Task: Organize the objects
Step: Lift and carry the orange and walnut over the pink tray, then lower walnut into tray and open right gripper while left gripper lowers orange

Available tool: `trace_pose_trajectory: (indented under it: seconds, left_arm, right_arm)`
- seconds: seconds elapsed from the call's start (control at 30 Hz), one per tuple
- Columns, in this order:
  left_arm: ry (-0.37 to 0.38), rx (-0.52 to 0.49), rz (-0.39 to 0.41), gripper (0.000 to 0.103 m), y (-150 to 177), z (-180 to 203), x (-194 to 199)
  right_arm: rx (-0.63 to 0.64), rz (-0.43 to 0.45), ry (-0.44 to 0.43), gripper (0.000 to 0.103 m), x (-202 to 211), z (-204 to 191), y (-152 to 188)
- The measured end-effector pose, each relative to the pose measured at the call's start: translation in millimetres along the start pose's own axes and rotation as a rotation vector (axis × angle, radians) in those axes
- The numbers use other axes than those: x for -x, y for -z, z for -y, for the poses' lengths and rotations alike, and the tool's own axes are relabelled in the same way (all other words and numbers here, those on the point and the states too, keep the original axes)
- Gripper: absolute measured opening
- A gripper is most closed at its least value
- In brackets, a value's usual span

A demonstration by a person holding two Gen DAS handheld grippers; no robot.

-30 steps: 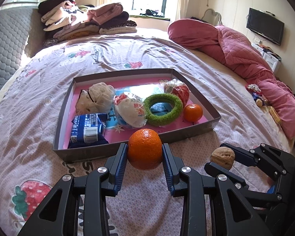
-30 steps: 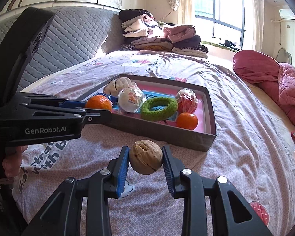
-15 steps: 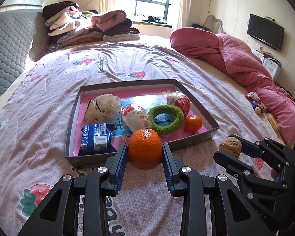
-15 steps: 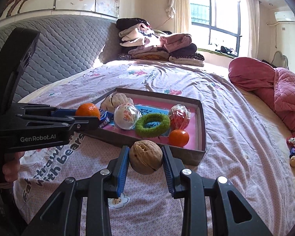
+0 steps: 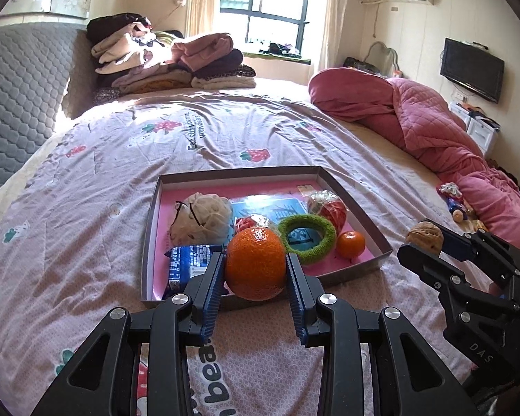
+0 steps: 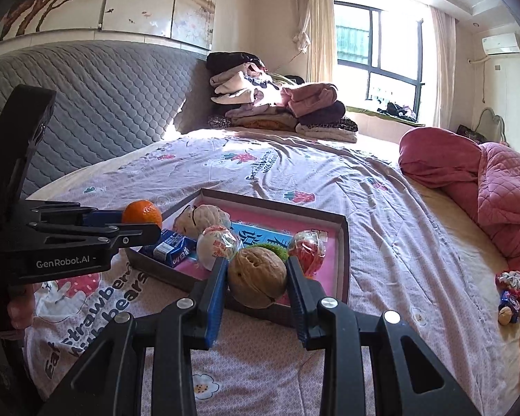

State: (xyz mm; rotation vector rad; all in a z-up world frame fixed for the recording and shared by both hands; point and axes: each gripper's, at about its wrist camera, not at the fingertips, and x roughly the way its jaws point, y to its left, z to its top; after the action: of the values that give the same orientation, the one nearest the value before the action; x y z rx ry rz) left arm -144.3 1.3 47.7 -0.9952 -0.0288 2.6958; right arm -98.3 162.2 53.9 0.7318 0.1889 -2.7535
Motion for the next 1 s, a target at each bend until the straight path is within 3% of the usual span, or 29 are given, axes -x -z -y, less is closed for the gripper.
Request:
trace_pose_trajectory:
  seconds: [0.7, 1.0]
  left_arm:
    - [-0.096, 0.042, 0.013, 0.036, -29.4, -56.4, -19.2]
    - [-0.106, 0.037, -0.035, 0.036, -22.7, -59.2, -51.6]
  right_arm:
    - [0.029, 0.063, 0.019, 0.034, -30.2, 16.4, -38.6]
    - [0.030, -0.002, 0.029, 0.034, -59.0, 25.6, -26.7]
